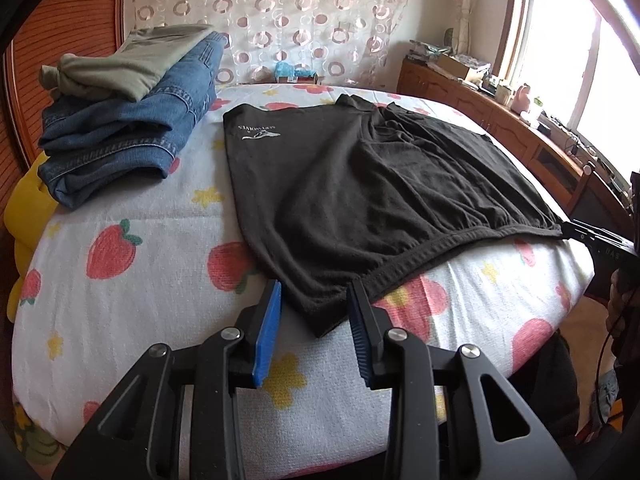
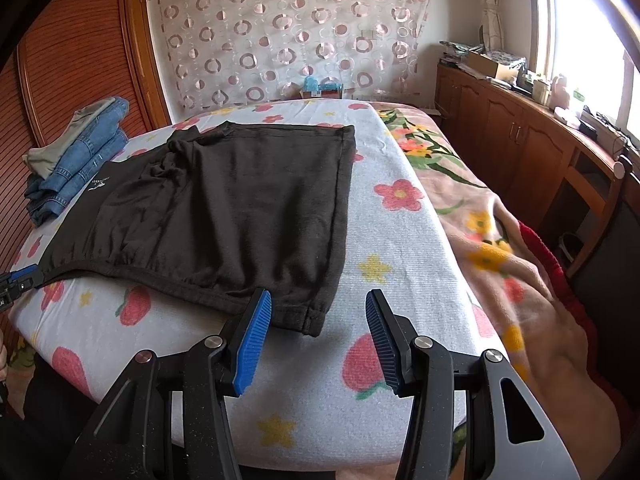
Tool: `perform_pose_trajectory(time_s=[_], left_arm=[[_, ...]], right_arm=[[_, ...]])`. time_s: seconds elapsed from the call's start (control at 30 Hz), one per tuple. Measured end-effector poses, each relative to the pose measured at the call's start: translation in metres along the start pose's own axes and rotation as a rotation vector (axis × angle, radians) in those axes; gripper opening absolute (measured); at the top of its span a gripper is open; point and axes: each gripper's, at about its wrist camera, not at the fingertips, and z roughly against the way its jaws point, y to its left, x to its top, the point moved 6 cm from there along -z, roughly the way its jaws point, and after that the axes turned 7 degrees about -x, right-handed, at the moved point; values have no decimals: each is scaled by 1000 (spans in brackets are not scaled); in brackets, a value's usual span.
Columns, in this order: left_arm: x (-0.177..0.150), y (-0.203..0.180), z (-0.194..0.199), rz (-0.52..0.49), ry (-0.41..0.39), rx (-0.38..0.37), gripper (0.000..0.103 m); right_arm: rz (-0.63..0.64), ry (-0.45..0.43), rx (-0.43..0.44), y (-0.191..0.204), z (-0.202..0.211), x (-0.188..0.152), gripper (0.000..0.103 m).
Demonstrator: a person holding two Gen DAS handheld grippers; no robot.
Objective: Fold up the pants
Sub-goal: 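Close the left gripper on the shorts' waistband while the right gripper grasps the waistband too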
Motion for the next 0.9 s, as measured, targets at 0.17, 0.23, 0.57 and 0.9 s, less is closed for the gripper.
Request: perform_pose_trajectory(time_s=[0.17,0.23,0.57,0.9], left_arm=[[1,0,-2,-8,-3,3,33],[1,0,-2,-8,-3,3,33],[0,-3,-3,-18,-5,8,36],[3,-4,6,-26,-36,-5,6]], right_arm=[[7,21,6,5,-12,4,40],[5,24,11,5,-13,4,39],[26,42,53,9,-17,10,13],[7,-18,66,8,-7,9,8]])
